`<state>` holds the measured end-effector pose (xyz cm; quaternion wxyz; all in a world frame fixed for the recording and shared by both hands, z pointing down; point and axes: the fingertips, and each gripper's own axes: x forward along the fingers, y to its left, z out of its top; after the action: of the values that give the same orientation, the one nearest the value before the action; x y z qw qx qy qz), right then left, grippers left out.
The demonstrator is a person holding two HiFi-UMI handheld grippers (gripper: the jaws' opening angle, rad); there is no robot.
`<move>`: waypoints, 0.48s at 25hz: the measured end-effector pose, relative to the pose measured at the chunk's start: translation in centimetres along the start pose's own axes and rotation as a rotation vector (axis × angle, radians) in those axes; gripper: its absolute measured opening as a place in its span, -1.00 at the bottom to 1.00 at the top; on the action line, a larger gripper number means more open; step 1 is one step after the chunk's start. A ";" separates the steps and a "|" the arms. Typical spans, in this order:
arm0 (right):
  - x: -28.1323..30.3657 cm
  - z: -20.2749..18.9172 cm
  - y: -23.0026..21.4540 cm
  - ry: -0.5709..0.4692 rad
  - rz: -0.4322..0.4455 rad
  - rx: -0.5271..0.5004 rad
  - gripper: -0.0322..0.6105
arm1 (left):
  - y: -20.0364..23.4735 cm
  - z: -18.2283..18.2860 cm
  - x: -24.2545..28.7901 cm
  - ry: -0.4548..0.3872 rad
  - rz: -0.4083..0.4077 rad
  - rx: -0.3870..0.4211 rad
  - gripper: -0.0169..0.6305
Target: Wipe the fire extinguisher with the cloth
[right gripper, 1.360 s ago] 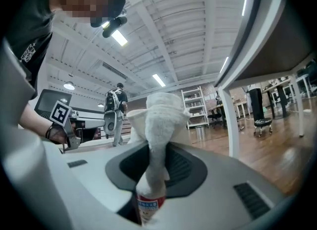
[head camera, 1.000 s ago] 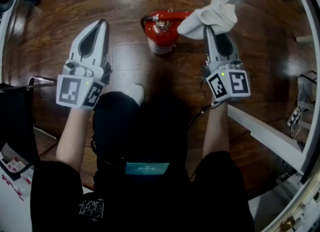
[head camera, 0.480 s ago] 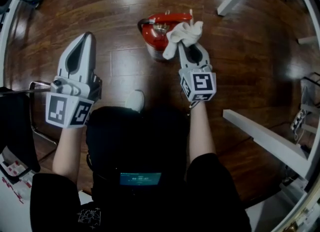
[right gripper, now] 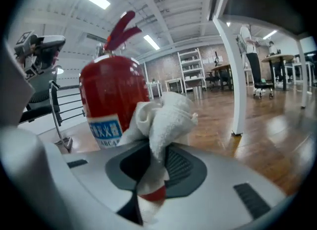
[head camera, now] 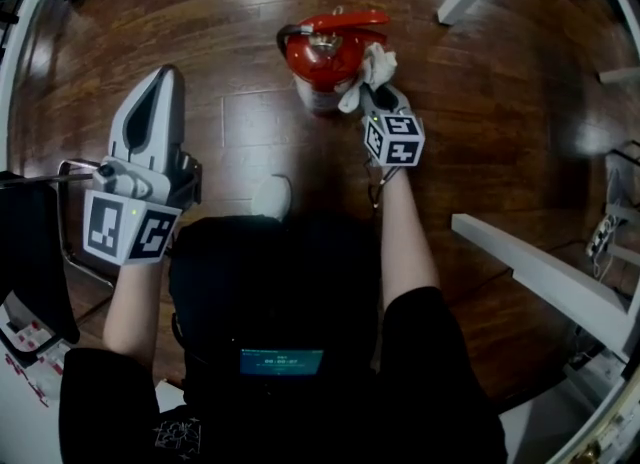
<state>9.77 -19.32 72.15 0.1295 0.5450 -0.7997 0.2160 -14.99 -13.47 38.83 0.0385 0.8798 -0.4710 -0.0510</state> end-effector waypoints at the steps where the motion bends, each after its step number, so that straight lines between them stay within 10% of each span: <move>1: 0.6 -1.5 -0.3 0.037 0.002 0.027 -0.62 | -0.1 0.0 -0.1 0.000 -0.002 -0.001 -0.94; 7: 2.2 -7.1 -0.4 0.178 0.003 0.103 -0.62 | -0.4 -0.5 -0.8 0.014 -0.013 -0.002 -0.94; 12: -0.4 -3.2 -1.9 0.023 -0.021 0.124 -0.61 | -0.2 -0.4 -0.5 0.007 -0.012 -0.002 -0.94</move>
<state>11.55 -18.00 75.17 0.1071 0.5578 -0.7775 0.2699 -15.02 -12.92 39.20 0.0407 0.8828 -0.4655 -0.0487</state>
